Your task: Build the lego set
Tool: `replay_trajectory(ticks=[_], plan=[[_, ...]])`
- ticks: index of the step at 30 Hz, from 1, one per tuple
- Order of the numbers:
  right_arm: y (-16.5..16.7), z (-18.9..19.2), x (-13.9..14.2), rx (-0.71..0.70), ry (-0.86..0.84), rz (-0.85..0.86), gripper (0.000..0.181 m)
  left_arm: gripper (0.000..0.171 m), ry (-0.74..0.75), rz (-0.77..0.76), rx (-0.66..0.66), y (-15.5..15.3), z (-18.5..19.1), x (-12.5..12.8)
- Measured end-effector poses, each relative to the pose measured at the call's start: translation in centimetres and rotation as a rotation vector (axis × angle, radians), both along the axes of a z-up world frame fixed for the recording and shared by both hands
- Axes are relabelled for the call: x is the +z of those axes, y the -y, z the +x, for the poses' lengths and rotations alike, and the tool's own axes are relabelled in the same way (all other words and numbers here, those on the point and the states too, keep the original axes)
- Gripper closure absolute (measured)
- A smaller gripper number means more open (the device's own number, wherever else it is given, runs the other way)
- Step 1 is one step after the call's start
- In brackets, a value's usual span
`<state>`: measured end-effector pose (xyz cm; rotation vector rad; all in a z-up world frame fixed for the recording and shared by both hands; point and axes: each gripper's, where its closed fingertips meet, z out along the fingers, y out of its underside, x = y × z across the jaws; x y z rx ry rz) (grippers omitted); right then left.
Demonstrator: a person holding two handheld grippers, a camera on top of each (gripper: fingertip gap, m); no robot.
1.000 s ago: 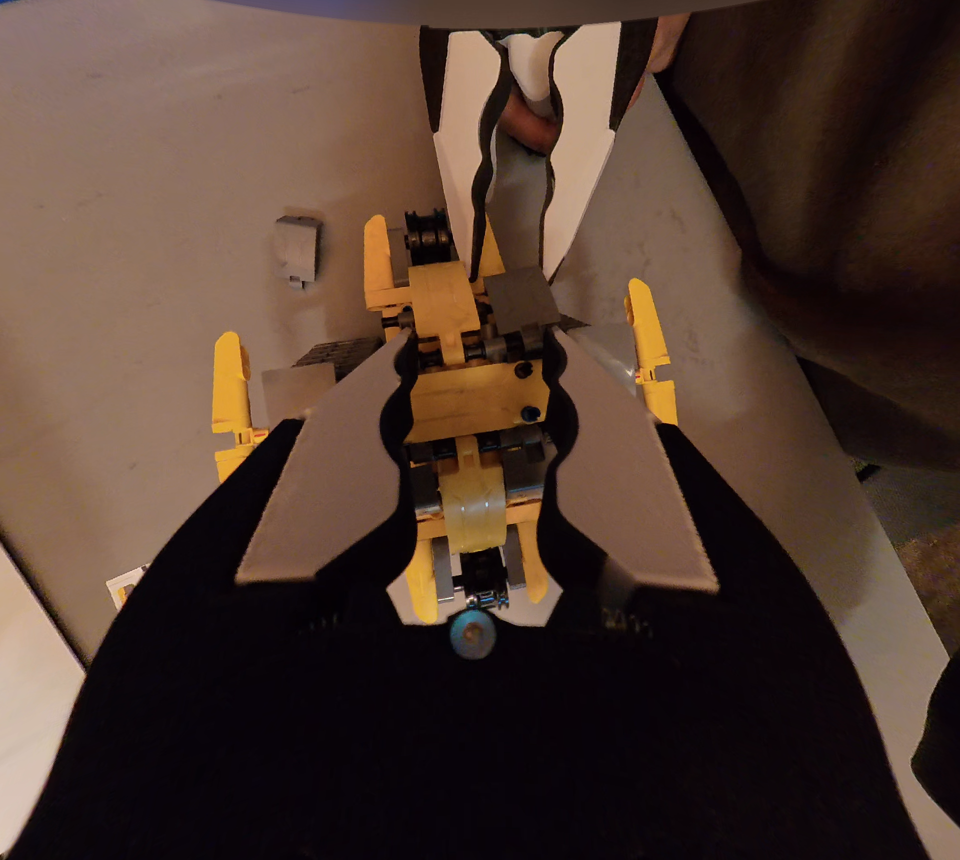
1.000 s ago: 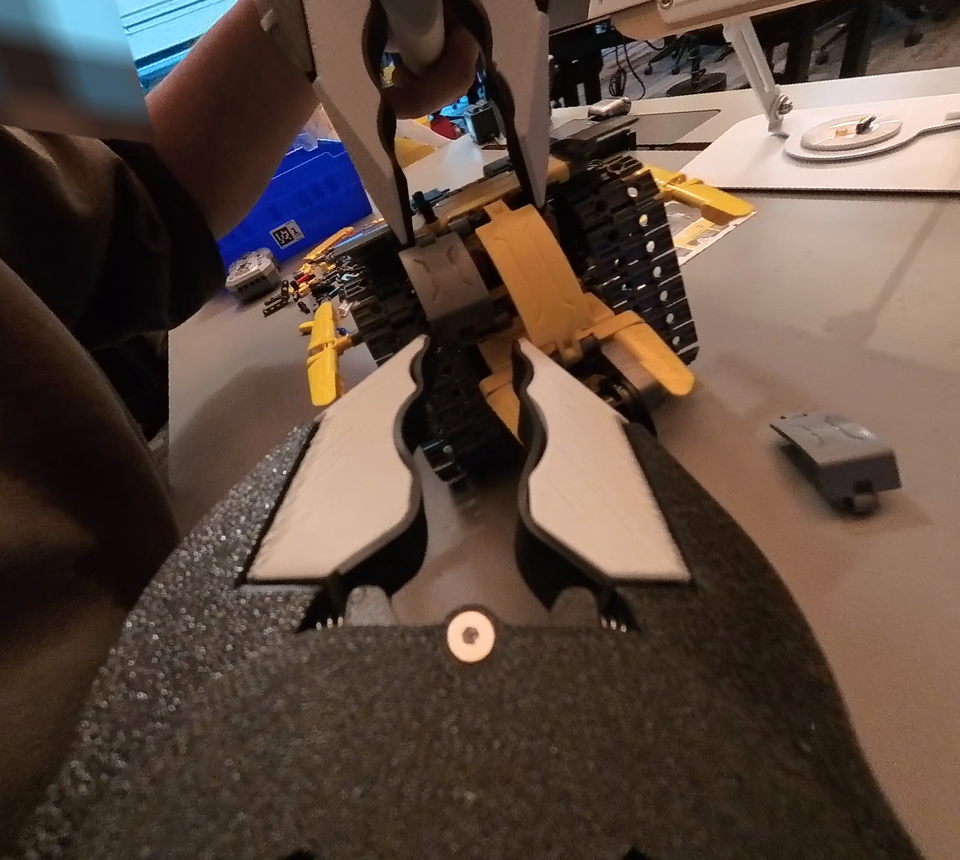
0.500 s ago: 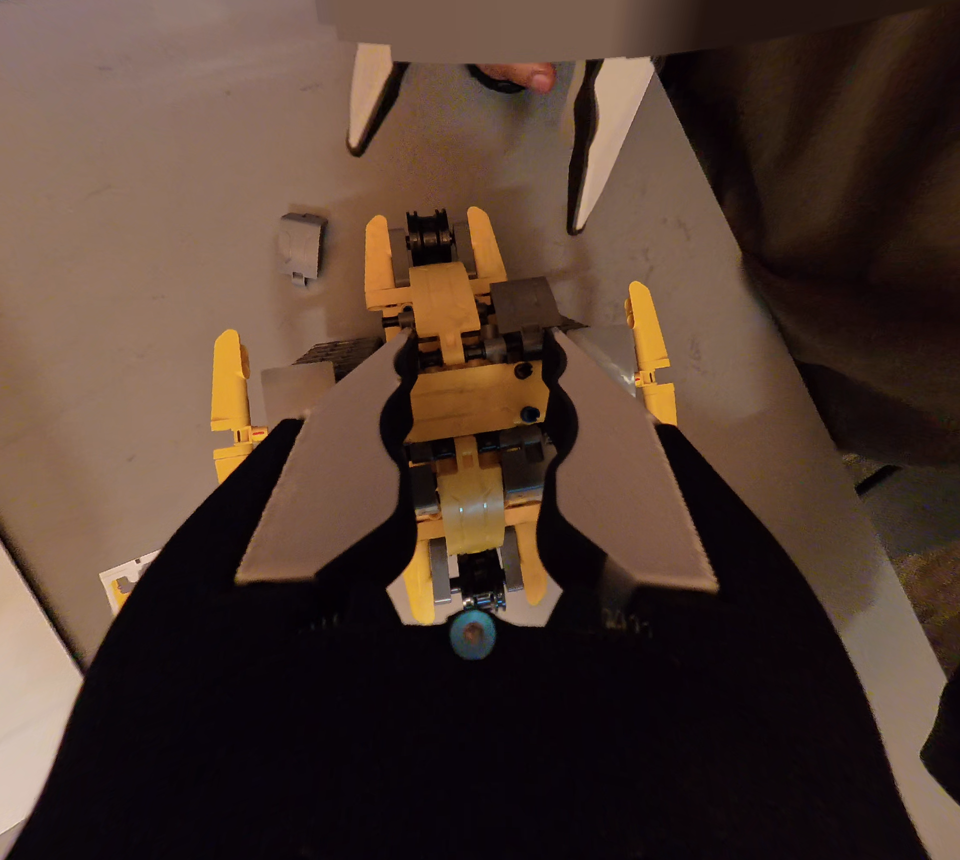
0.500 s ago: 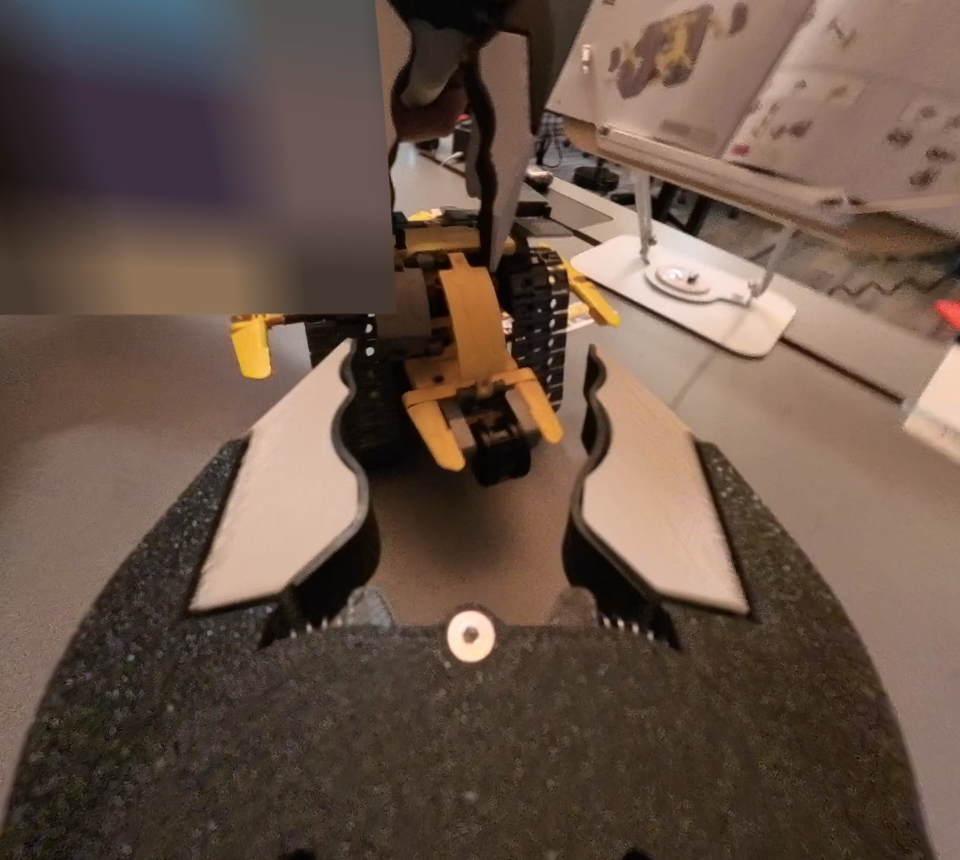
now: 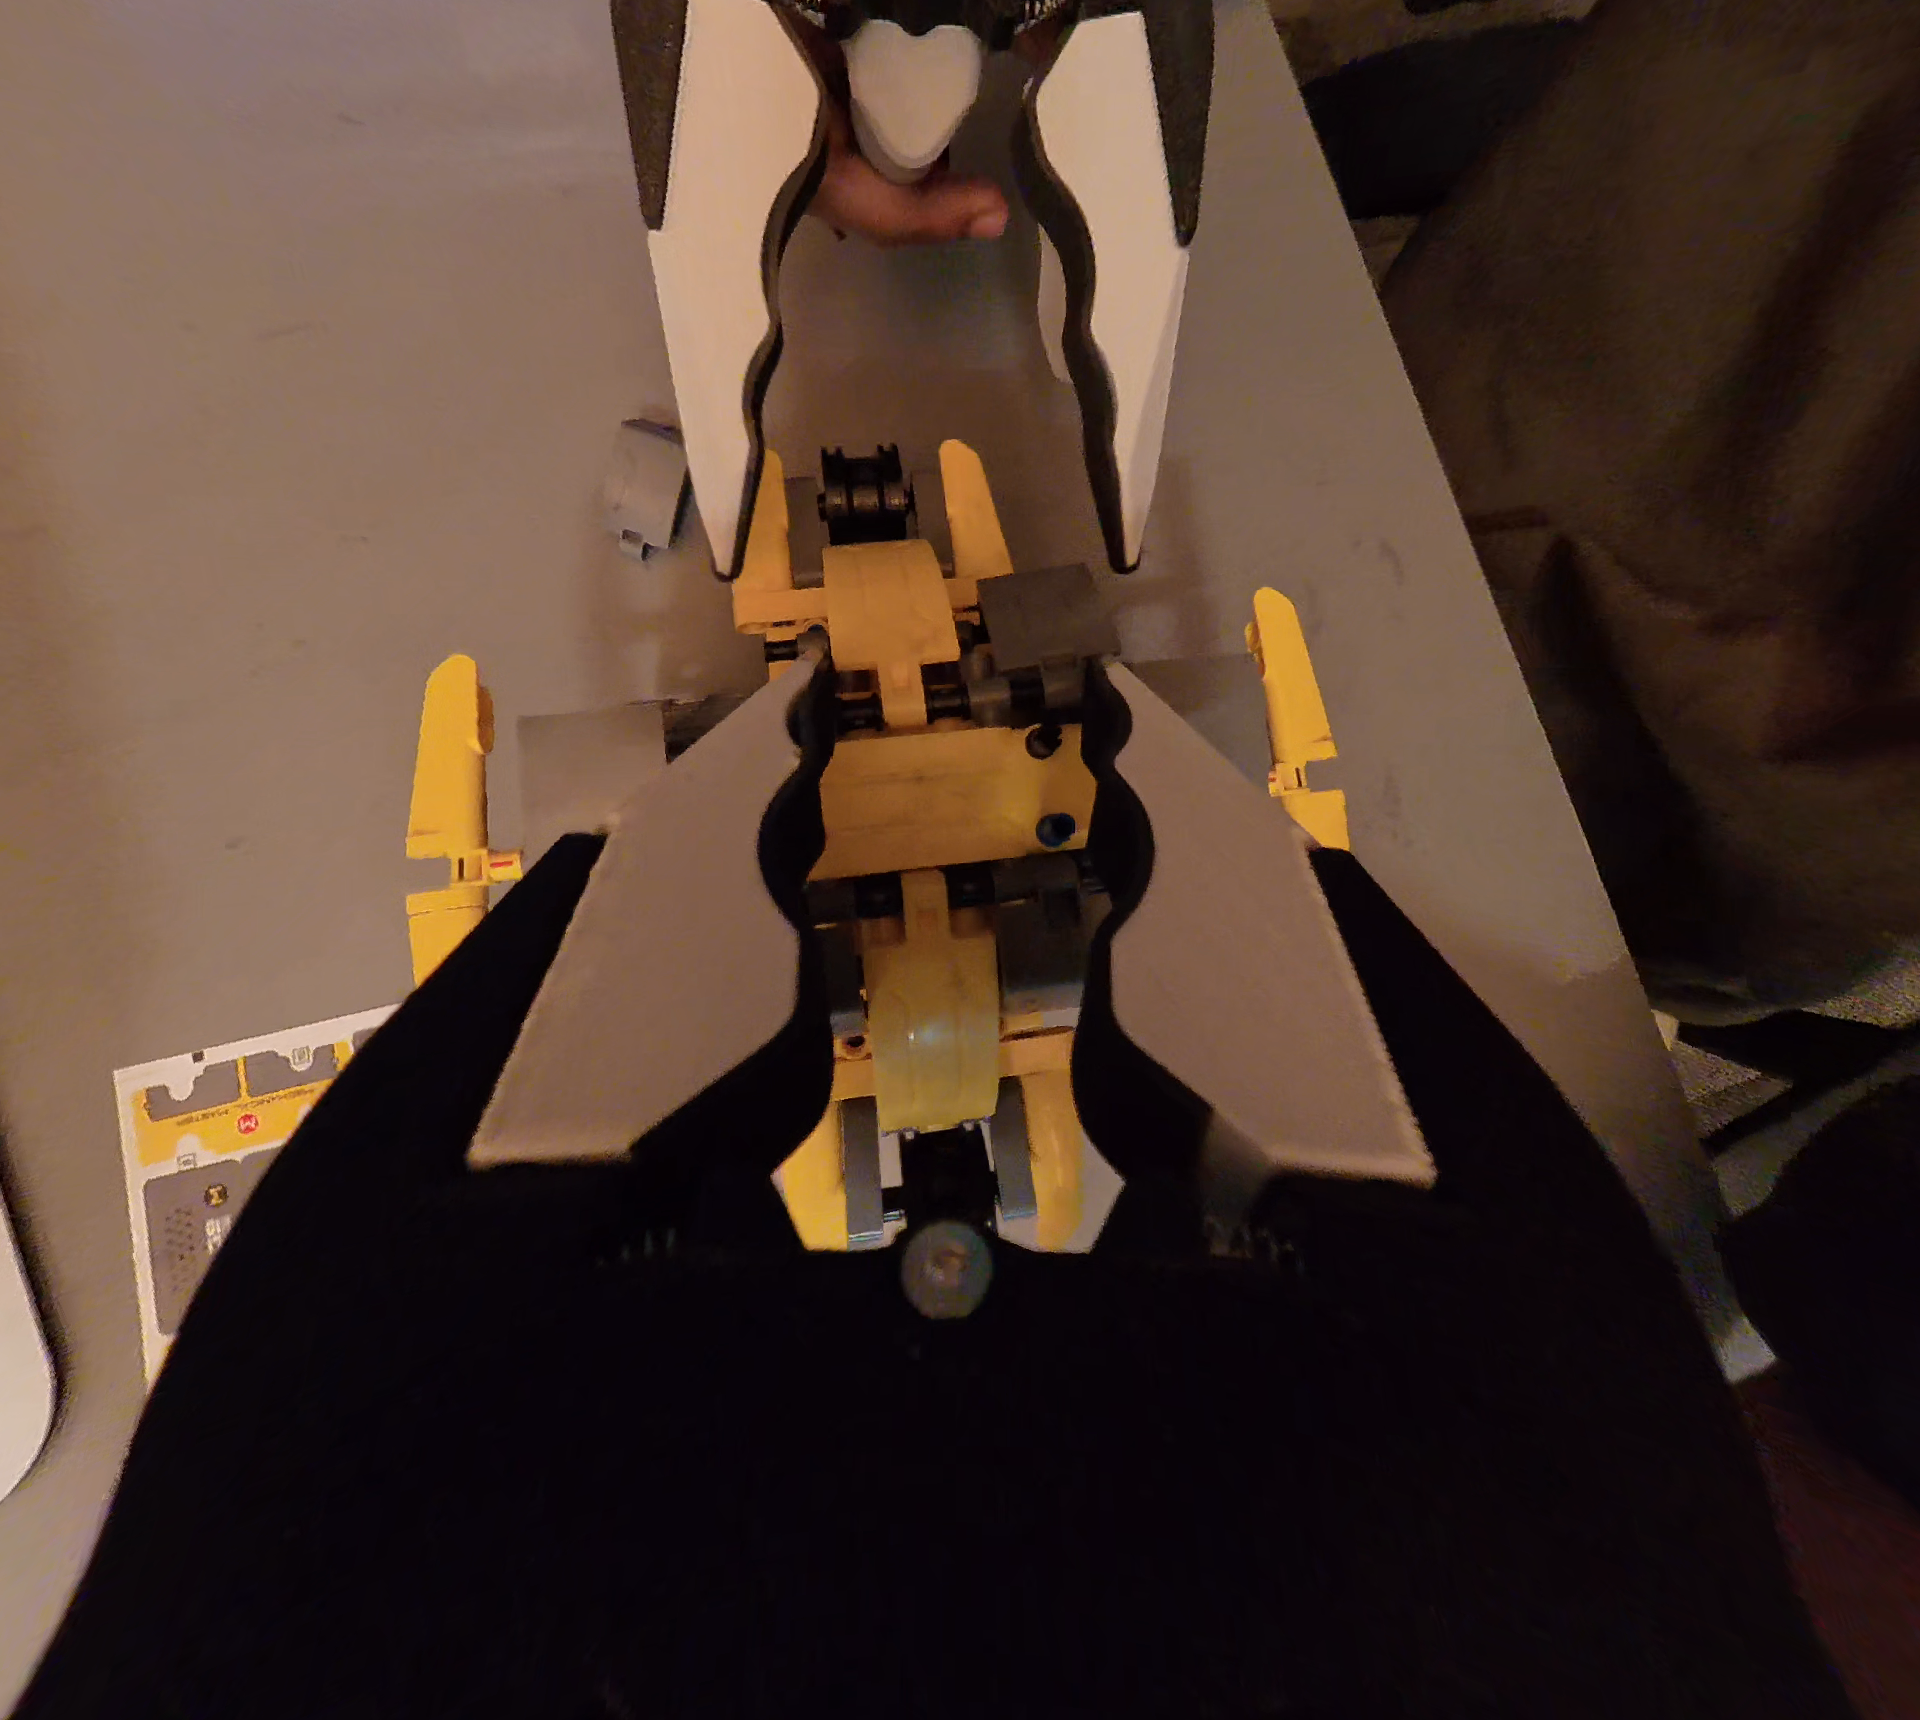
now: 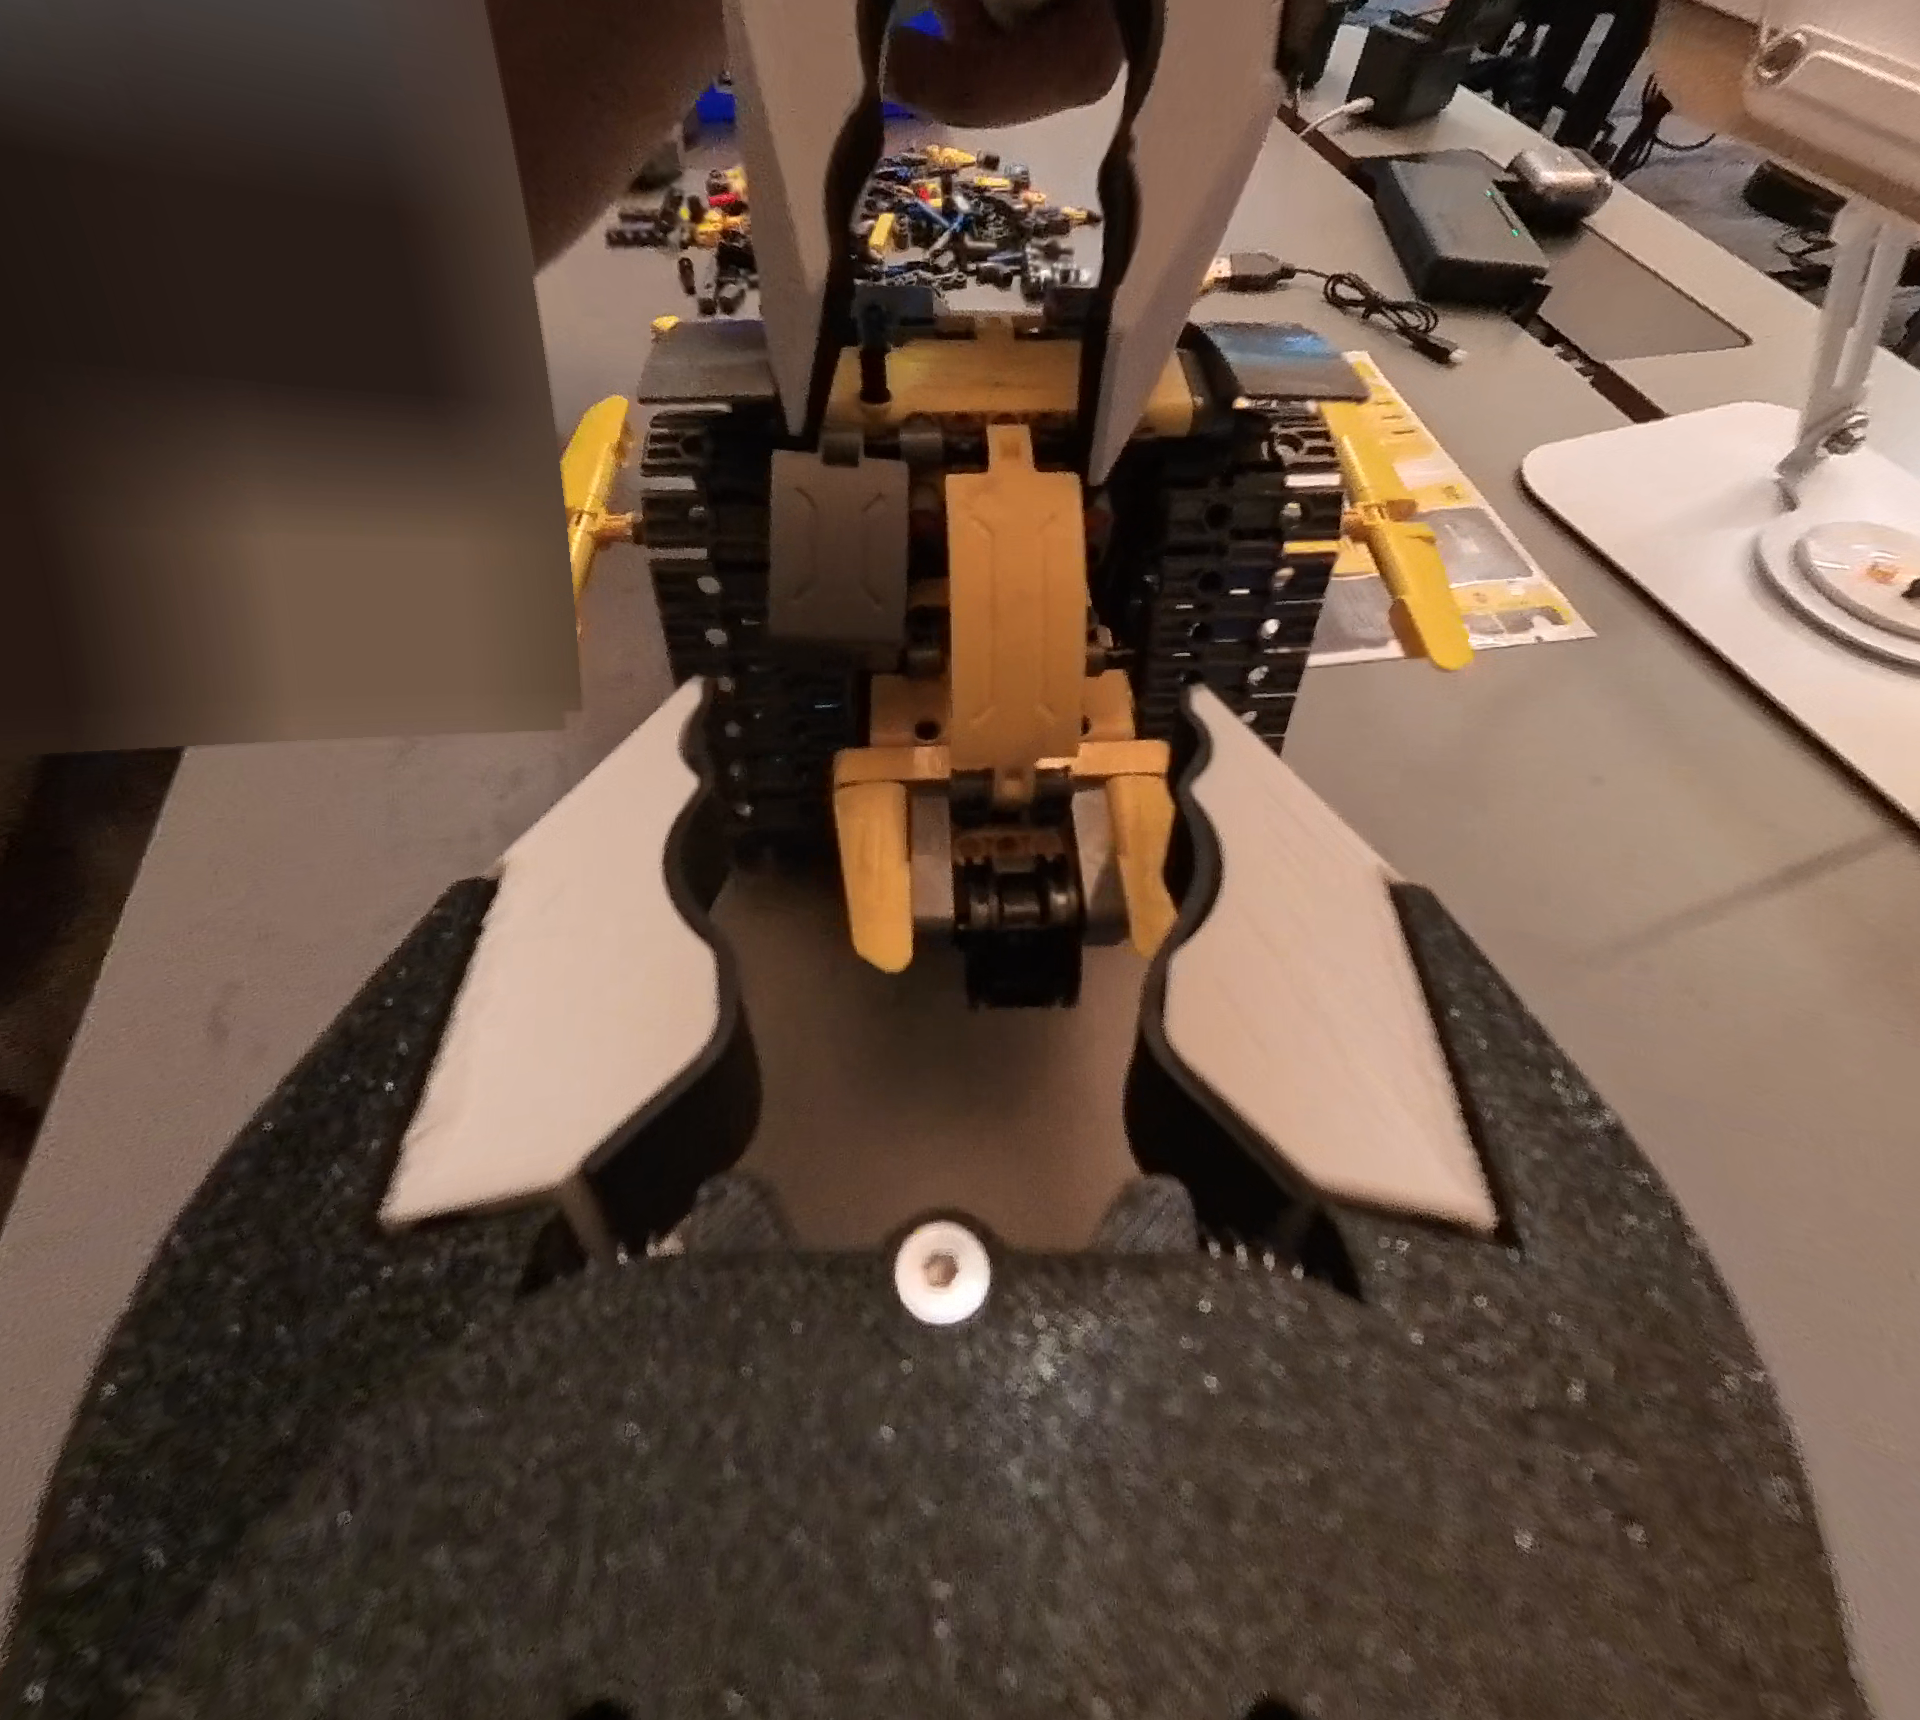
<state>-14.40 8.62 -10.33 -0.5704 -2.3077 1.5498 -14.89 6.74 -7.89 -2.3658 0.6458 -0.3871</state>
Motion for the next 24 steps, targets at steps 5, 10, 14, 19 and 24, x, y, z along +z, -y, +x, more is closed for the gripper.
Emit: replay_trajectory(ticks=[5,10,14,19,24], plan=[[0.58,-0.68,0.61,-0.02,-0.035,0.002,0.101,0.124,-0.001,0.02,0.023,0.12,-0.1,0.01],[0.53,-0.87,0.46,-0.005,-0.026,0.006,0.11,0.124,0.005,0.034,0.025,0.09,-0.13,0.0],[0.49,-0.74,0.17,0.011,-0.018,0.011,0.113,0.124,-0.016,0.024,0.021,-0.14,0.01,-0.06],[0.84,-0.46,-0.15,0.014,-0.044,0.045,0.12,0.124,-0.019,0.024,0.024,-0.17,0.01,-0.07],[0.96,-0.38,-0.06,-0.004,-0.104,0.1,0.123,0.124,-0.02,0.024,0.022,-0.15,0.02,-0.07]])
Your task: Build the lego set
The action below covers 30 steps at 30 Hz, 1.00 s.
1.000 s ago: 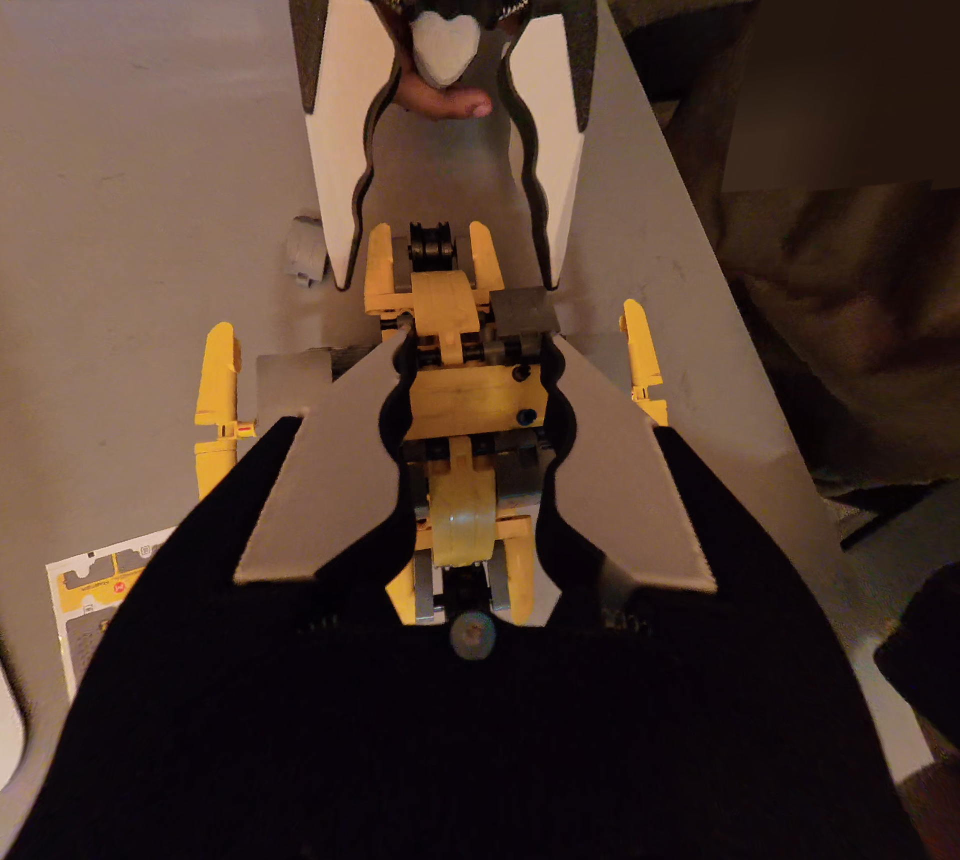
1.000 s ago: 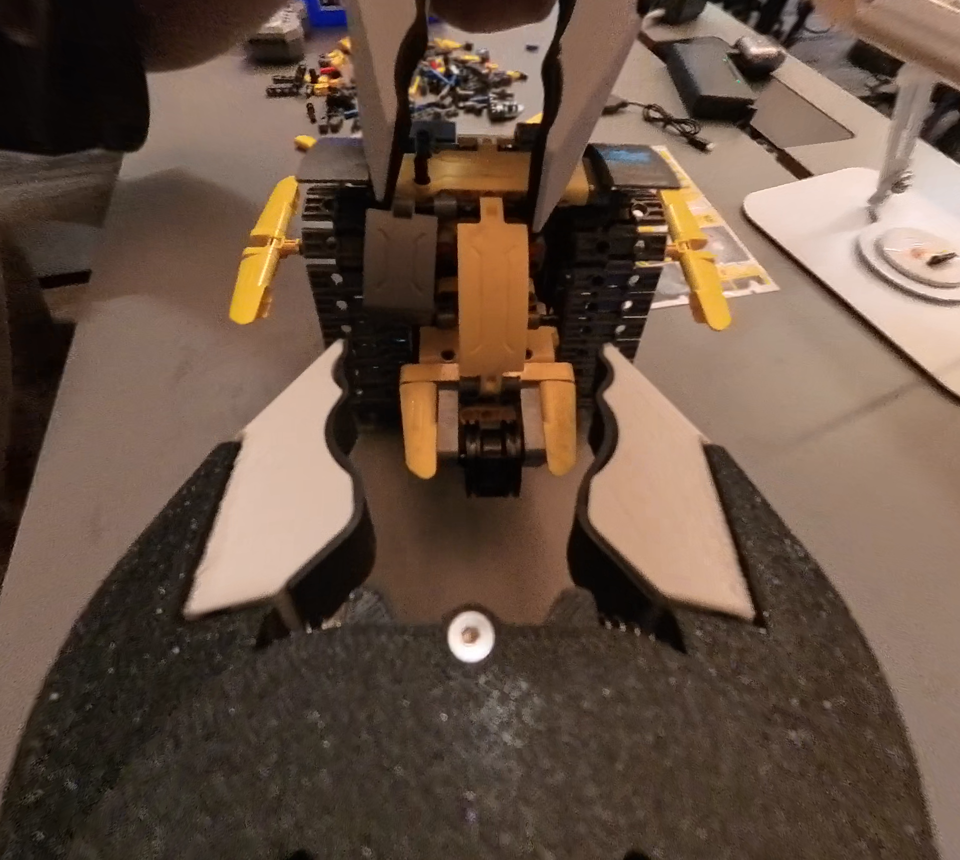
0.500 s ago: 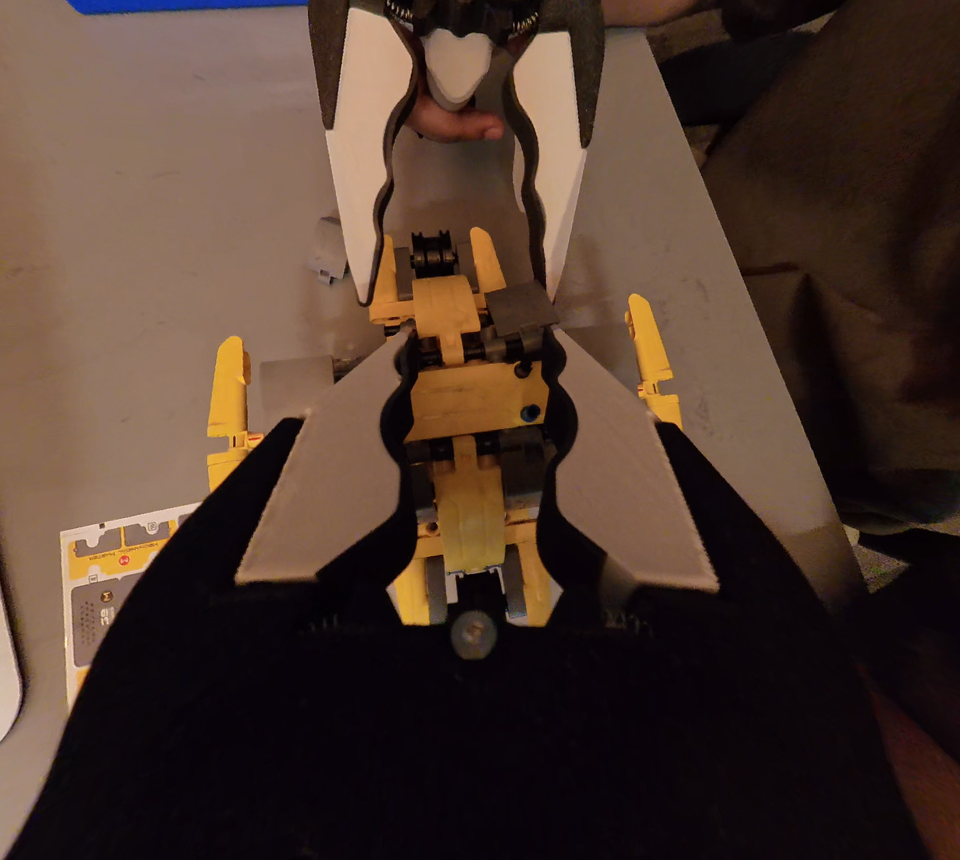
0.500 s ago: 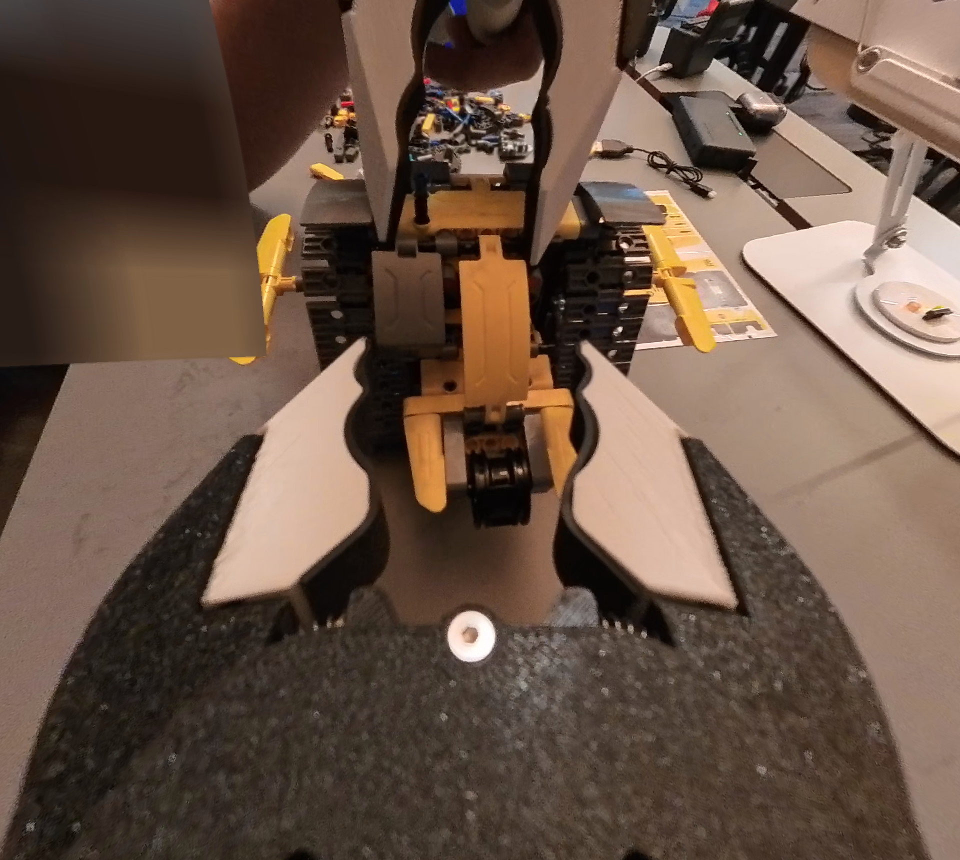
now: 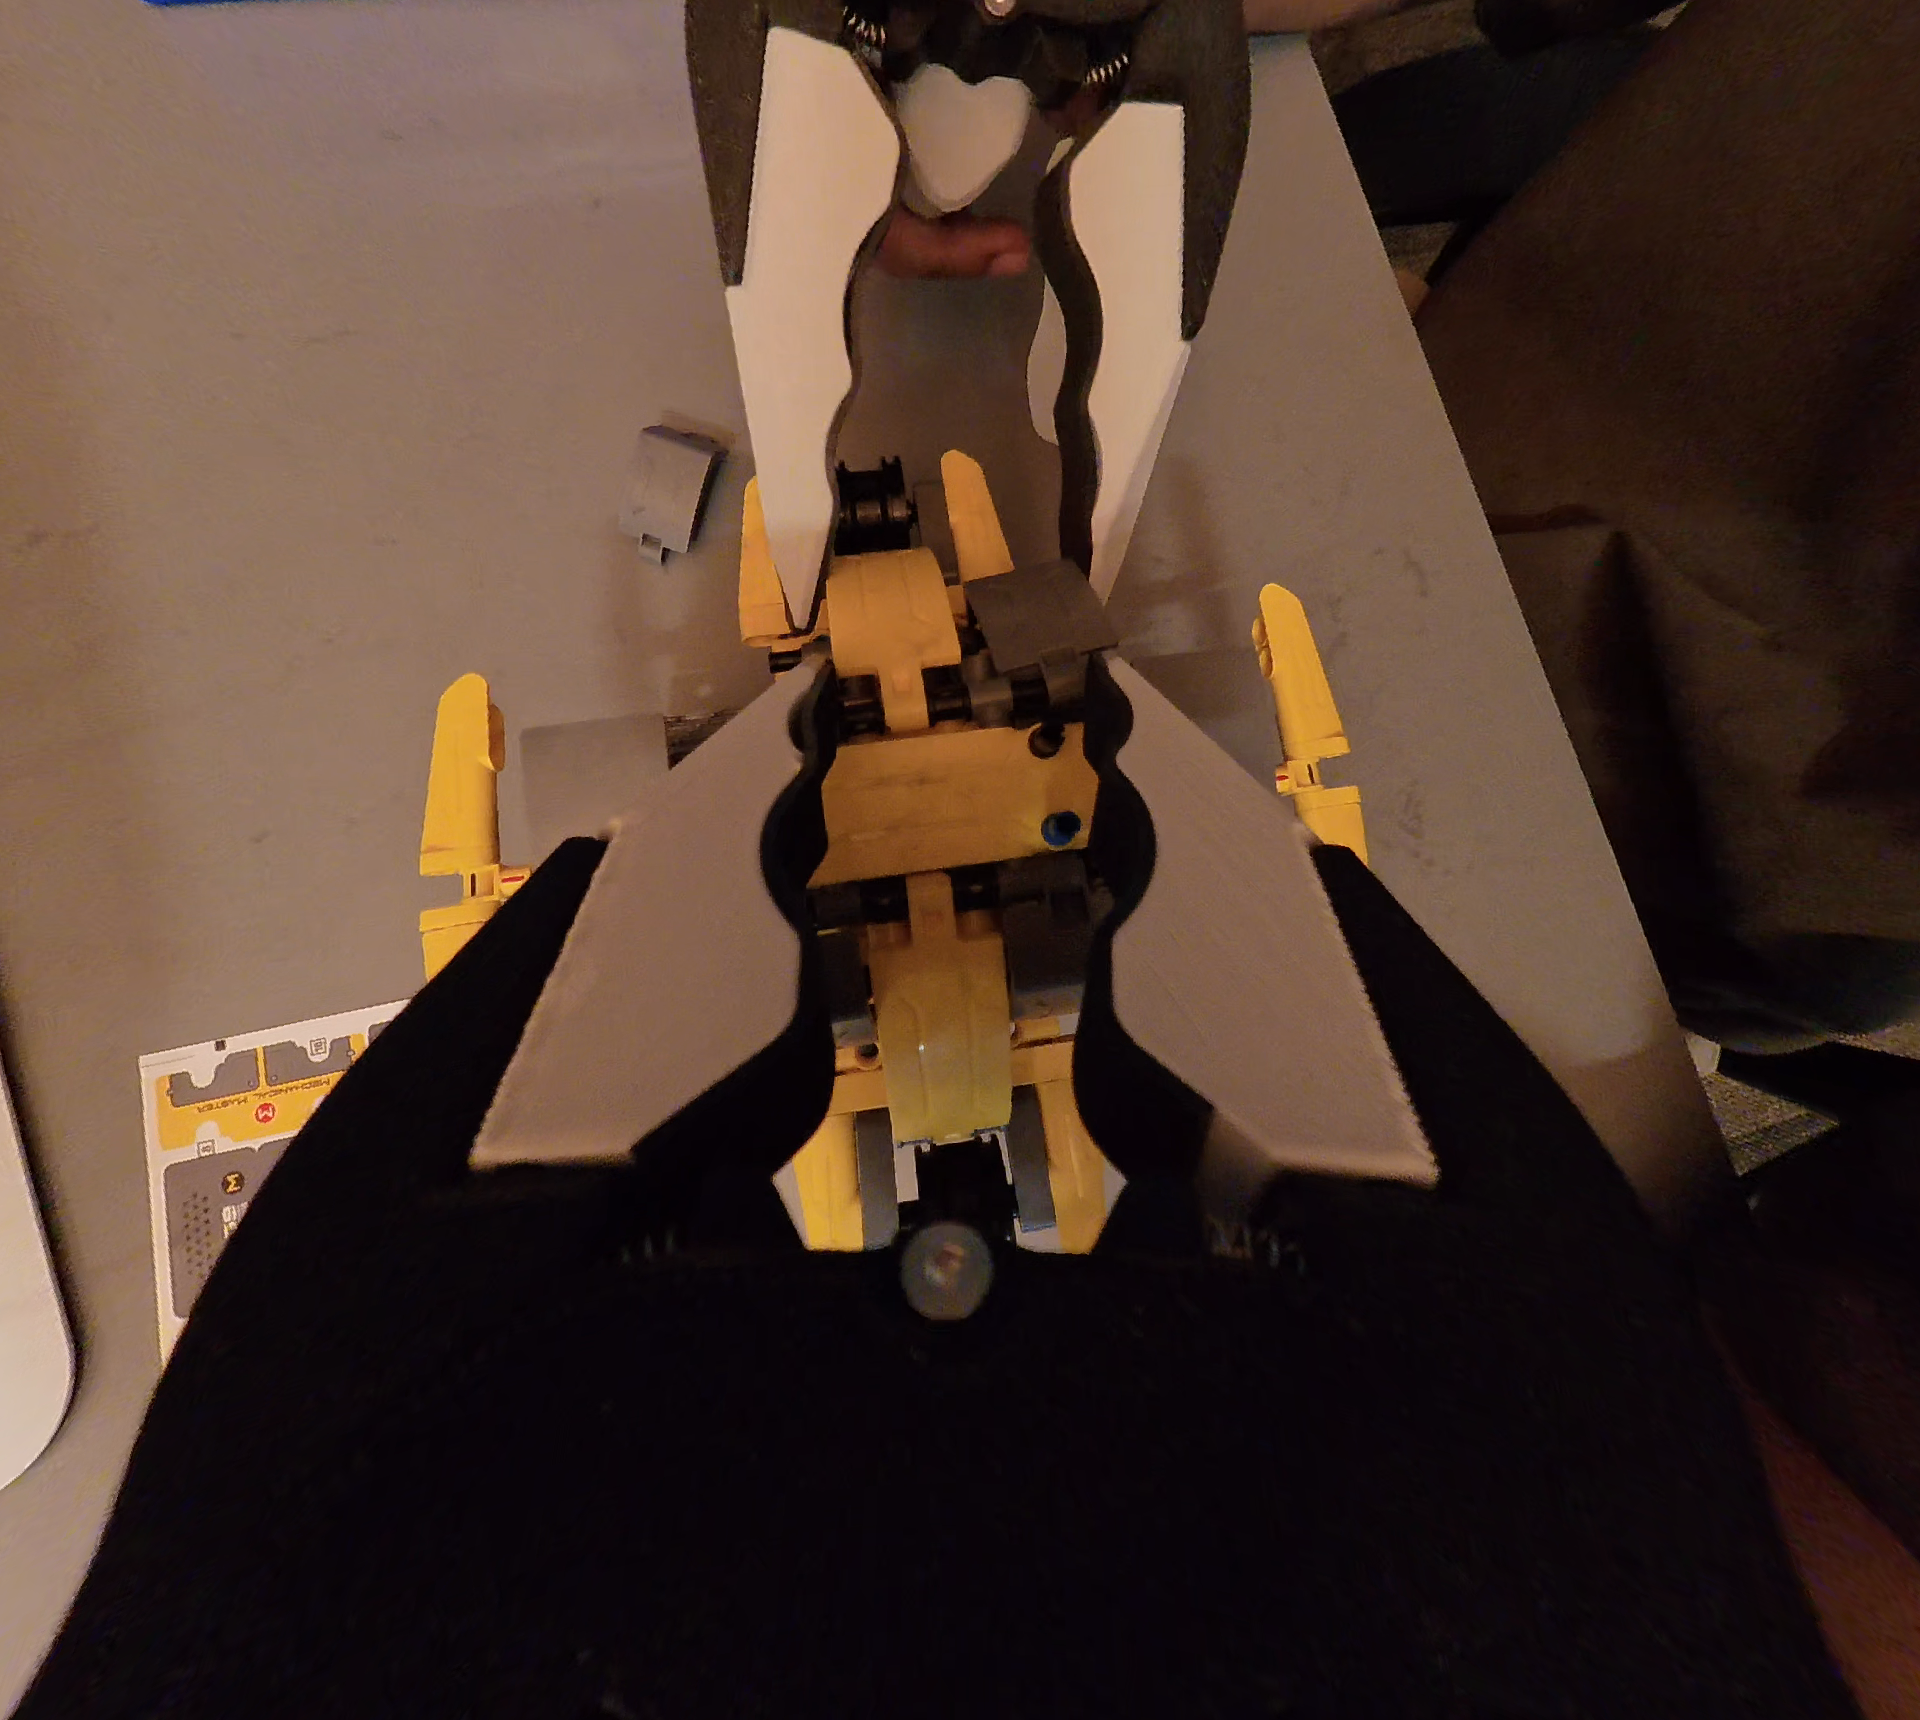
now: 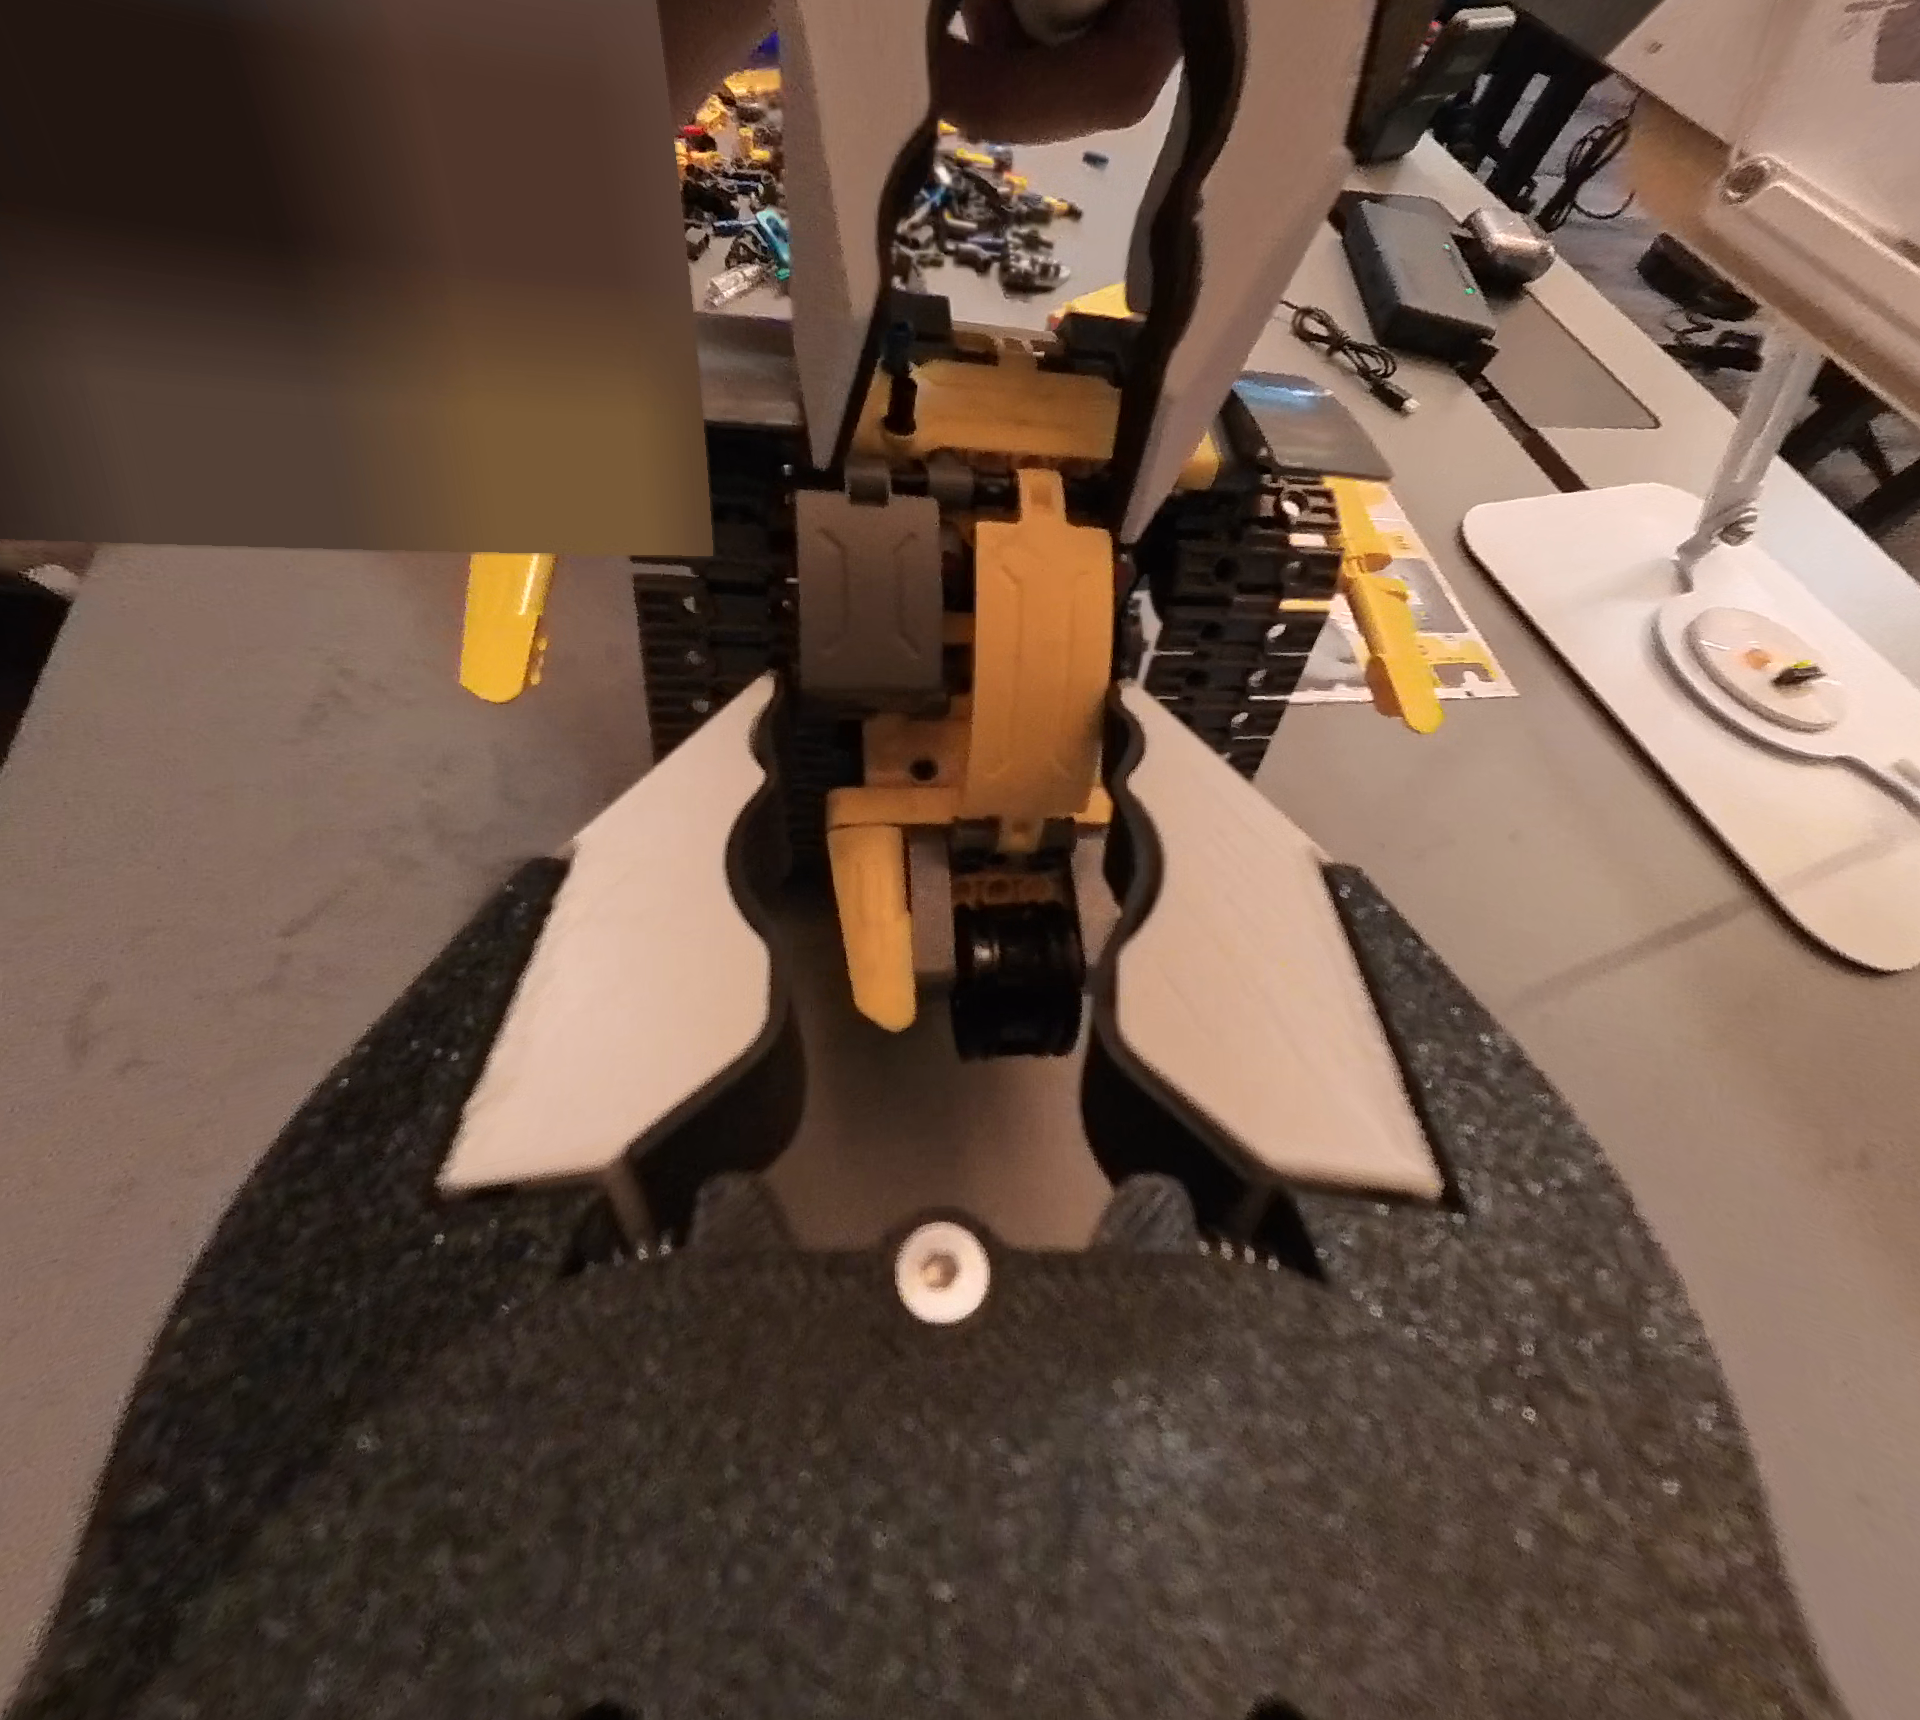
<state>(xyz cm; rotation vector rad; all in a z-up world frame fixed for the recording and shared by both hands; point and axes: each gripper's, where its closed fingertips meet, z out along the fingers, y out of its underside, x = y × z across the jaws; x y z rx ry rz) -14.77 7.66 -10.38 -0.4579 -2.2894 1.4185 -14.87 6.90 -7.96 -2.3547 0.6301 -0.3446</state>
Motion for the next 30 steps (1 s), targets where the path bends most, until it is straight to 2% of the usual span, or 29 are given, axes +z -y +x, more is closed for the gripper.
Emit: replay_trajectory(ticks=[10,12,21,30], plan=[[-0.1,-0.4,-0.4,-0.085,-0.158,0.137,0.122,0.124,-0.01,0.004,0.001,-0.1,0.1,0.0],[-0.1,-0.2,-0.8,-0.065,-0.16,0.145,0.114,0.124,-0.009,0.006,-0.001,-0.2,0.1,0.0],[-1.1,0.3,1.8,0.053,0.039,-0.174,0.106,0.124,-0.01,0.01,-0.006,-0.1,0.1,0.0],[-0.6,0.1,0.3,0.106,0.088,-0.163,0.116,0.124,-0.006,0.017,-0.009,-0.3,0.1,0.0]])
